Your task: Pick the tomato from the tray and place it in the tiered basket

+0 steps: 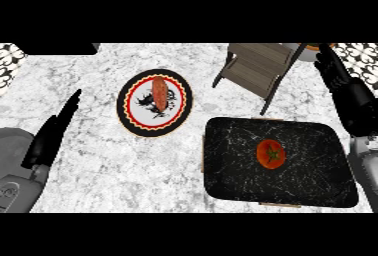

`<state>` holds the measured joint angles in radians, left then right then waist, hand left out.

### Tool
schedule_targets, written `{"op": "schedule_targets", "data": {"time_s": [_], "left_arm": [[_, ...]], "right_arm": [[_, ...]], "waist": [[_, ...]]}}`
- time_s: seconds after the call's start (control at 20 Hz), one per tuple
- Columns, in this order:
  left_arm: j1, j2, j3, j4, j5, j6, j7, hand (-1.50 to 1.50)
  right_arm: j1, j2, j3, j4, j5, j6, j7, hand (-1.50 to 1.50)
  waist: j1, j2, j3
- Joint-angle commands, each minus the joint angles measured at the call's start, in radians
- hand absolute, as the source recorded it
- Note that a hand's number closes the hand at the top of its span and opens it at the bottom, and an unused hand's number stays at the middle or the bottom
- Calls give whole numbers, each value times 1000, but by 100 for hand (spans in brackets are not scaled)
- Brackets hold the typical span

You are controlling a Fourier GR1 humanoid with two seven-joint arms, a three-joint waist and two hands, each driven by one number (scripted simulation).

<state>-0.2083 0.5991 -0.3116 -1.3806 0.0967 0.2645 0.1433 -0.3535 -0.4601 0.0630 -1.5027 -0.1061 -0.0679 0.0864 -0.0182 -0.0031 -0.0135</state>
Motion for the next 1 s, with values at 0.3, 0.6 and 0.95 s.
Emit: {"op": "schedule_targets", "data": {"time_s": [0.3,0.6,0.95], "left_arm": [[123,-58,71,33,117,16,15,0],[226,-62,141,54,227,-70,-56,0],[234,-47,158,34,234,-90,-53,0]], "right_arm": [[187,374,-291,12,-431,-101,-326,150],[487,401,-146,110,-136,-42,-672,-150],[574,191,-57,126,200,-234,-443,-150]], "waist": [[-101,-23,77],[19,6,11],[25,4,10]]}}
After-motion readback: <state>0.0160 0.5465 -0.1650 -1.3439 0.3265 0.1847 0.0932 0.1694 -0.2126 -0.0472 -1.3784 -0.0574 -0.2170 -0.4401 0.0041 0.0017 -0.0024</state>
